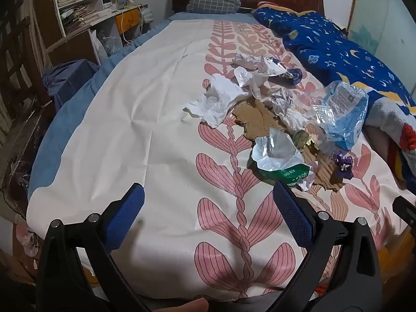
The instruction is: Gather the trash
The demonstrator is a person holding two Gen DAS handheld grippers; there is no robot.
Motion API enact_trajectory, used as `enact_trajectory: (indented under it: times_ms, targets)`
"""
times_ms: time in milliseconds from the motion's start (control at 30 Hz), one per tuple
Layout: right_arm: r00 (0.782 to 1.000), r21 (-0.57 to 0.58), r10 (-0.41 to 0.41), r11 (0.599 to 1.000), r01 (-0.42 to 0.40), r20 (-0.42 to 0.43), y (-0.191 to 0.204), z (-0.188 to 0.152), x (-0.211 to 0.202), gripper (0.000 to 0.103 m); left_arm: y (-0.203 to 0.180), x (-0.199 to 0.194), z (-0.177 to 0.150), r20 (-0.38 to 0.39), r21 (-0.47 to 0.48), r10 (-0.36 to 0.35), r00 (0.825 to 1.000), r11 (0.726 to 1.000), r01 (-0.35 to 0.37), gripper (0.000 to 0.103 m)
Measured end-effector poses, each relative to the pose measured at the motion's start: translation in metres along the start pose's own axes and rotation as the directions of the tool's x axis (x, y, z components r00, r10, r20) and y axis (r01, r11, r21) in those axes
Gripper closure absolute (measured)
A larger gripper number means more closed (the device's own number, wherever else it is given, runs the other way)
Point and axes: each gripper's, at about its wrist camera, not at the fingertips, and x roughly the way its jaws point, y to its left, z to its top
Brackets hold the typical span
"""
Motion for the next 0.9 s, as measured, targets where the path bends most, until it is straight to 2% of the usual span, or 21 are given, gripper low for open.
enact_trajectory:
  times_ms: [333,900]
  targets:
    - [0.998,-0.002,-0.052,0.999,0.052,0.024,-0.003,0.005,-0.004,0.007,0.002,-0.002,0.000,0.015,0.008,0.008,1.000,1.000,-0.008,0.005]
    - [0.999,0.001,-0.015,1.000,0.015,0.033,-0.007,0.017,0.003,0.007,0.003,0.000,-0.001,0.021,0.012,0.018,1.000,1.000,-0.018,0.005]
